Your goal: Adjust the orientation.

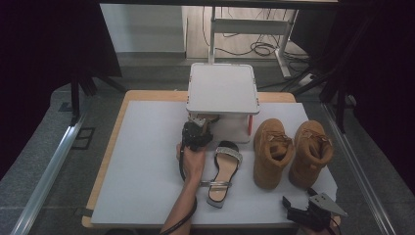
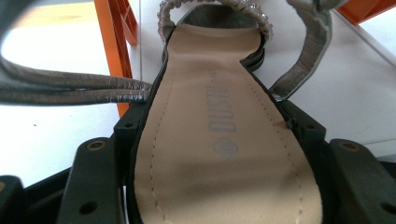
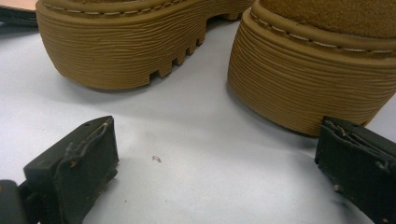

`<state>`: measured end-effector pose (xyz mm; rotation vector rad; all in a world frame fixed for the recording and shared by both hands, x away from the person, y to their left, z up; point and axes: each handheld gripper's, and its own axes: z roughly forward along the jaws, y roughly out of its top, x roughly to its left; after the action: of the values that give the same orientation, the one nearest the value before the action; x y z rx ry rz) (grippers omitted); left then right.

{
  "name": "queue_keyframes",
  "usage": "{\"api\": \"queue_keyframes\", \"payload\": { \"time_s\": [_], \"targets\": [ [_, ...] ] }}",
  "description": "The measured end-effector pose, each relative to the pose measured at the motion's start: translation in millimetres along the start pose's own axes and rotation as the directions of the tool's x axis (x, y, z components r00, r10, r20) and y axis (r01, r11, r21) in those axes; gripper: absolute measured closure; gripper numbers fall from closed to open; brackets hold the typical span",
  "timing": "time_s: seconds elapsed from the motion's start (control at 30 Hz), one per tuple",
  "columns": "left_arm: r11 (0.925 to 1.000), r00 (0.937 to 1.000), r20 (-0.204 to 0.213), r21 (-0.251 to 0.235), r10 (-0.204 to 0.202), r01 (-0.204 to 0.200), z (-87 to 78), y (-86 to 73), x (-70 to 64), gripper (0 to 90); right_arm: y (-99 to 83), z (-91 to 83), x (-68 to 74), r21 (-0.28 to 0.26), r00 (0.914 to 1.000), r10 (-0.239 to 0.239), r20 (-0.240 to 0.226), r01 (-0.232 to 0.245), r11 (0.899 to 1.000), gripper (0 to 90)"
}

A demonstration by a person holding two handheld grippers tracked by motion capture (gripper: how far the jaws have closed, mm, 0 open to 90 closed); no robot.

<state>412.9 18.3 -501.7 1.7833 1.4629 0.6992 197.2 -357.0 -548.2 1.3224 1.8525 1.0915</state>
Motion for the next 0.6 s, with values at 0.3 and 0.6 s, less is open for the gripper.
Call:
{"api": "queue_keyframes", "payload": {
  "time_s": [0.3,0.6],
  "targets": [
    [0.9996,0.9995,0.030,0.030,0.003,-0.004,9.0,-3.9,8.9,38.1,0.0,0.0,0.1,0.000,1.0000,0.000,0.000,0.000,1.000,0.0],
    [0.9972,0.9956,0.082,0.055,0.046,-0.050,6.5,-4.8,16.0,32.7,0.0,0.0,0.1,-0.001,1.0000,0.001,0.001,-0.001,1.000,0.0]
  ]
}}
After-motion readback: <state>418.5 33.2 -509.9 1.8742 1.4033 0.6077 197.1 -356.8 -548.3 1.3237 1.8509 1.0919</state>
